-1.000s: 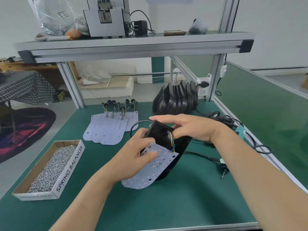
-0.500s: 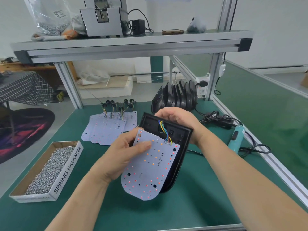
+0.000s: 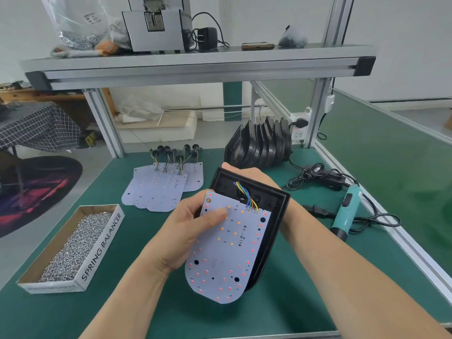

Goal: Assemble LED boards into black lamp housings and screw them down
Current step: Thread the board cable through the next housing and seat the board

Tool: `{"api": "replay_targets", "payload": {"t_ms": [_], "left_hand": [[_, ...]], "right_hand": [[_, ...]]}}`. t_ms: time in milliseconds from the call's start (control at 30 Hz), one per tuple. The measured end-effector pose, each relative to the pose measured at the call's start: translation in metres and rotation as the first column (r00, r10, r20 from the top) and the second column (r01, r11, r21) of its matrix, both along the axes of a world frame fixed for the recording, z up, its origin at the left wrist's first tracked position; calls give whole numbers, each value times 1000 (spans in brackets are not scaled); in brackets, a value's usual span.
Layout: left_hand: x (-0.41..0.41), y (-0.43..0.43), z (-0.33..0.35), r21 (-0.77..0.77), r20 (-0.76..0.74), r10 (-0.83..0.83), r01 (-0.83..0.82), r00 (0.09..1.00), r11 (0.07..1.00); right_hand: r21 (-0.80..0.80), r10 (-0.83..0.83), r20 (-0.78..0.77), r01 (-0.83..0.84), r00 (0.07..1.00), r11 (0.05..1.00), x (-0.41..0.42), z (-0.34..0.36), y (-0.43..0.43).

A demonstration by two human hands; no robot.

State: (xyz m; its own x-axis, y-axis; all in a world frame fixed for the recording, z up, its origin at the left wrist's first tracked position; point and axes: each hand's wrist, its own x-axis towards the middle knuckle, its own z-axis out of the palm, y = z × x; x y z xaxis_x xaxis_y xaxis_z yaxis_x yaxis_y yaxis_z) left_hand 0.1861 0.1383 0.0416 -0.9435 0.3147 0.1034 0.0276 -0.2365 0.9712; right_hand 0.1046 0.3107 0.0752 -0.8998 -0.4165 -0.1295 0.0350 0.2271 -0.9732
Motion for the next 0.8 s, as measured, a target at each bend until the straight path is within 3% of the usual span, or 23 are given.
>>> {"api": "replay_targets", "payload": {"t_ms": [167, 300, 433, 500, 533, 600, 633, 700, 767, 800], "left_hand": [[0, 5, -4, 15, -11, 66, -65, 998, 998], [-3, -4, 3, 38, -42, 151, -149, 988, 988], [-11, -13, 11, -43, -65, 137, -140, 988, 989], [-14, -15, 10, -68, -71, 168, -173, 983, 983], [-16, -16, 8, -90, -79, 189, -196, 979, 976], [-19, -18, 3, -131, -85, 223, -233, 971, 964], [-20, -19, 1, -143, -80, 235, -245, 969, 959], [-21, -18, -2, -140, -57, 252, -258, 966, 956], [-22, -16, -5, -109, -29, 276, -277, 961, 955], [-22, -15, -6, -109, -15, 298, -298, 954, 948]], "right_hand": [[-256, -41, 62, 56, 997, 965, 19, -3, 3], [-251, -156, 207, 207, 966, 946, 6, -17, 0], [-181, -200, 130, 222, 971, 958, -14, -16, 3], [-63, -306, -42, 303, 951, 951, -18, -7, 9], [-110, -409, -202, 394, 890, 913, -18, -4, 15], [-323, -525, -555, 414, 646, 851, -3, 4, 27], [-329, -484, -697, 365, 529, 871, 7, 5, 31], [-77, -202, -882, 294, 425, 953, 23, 3, 32], [270, 87, -856, 298, 509, 916, 30, -5, 27], [362, 141, -804, 287, 578, 887, 31, -8, 25]]}}
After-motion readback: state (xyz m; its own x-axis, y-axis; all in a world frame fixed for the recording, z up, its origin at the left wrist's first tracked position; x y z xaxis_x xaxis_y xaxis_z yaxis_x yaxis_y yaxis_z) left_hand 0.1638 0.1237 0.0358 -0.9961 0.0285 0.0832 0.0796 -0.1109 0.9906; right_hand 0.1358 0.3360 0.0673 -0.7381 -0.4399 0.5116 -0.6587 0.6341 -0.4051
